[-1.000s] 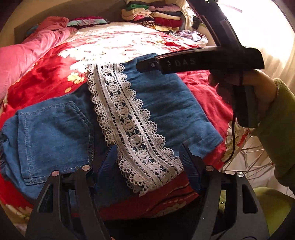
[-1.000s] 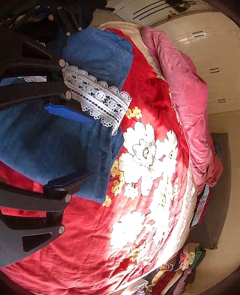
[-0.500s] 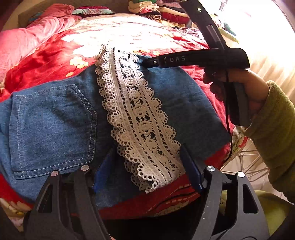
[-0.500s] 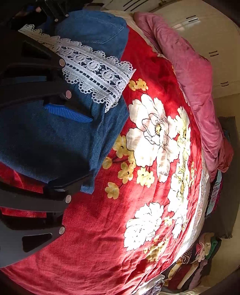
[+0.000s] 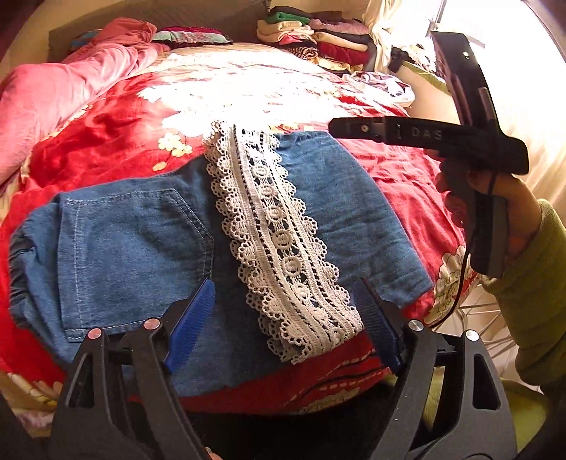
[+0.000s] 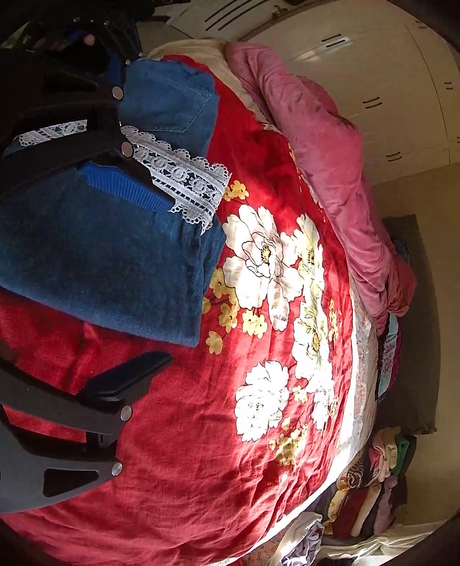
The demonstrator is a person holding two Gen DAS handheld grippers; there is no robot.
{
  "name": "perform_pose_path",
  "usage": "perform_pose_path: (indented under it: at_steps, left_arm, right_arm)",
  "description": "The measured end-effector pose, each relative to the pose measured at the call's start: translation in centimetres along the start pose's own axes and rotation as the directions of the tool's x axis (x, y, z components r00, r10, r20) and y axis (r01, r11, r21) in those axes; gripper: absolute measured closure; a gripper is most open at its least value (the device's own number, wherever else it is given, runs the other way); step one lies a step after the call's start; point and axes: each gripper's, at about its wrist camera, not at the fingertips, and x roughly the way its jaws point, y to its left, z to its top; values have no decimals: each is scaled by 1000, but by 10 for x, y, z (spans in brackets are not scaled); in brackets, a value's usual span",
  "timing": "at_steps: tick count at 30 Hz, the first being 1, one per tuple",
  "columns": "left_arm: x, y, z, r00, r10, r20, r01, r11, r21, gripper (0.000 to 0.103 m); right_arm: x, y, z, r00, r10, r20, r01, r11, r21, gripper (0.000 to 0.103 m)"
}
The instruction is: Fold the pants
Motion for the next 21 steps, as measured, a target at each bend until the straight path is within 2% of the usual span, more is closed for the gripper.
perform_pose_path:
  at_steps: [5, 9, 13, 21]
  left_arm:
    - [-9, 1, 2, 1000, 16, 18, -16, 1000, -9, 22]
    - [-19, 2, 3, 999, 26, 37, -25, 1000, -12, 16]
    - [-26, 6, 2, 998, 45, 49, -43, 999, -24, 11]
    - [-46, 26, -2, 993, 85, 86, -79, 994, -71, 10]
  right_arm:
    - [-18, 7, 1, 999, -1, 35, 2, 1000, -15, 19]
    - [-31, 16, 4, 997, 16, 71, -14, 999, -34, 11]
    - [-39, 29, 12, 996, 23, 91, -17, 998, -61, 11]
    - [-48, 62, 27, 992, 38, 118, -24, 993, -114, 10]
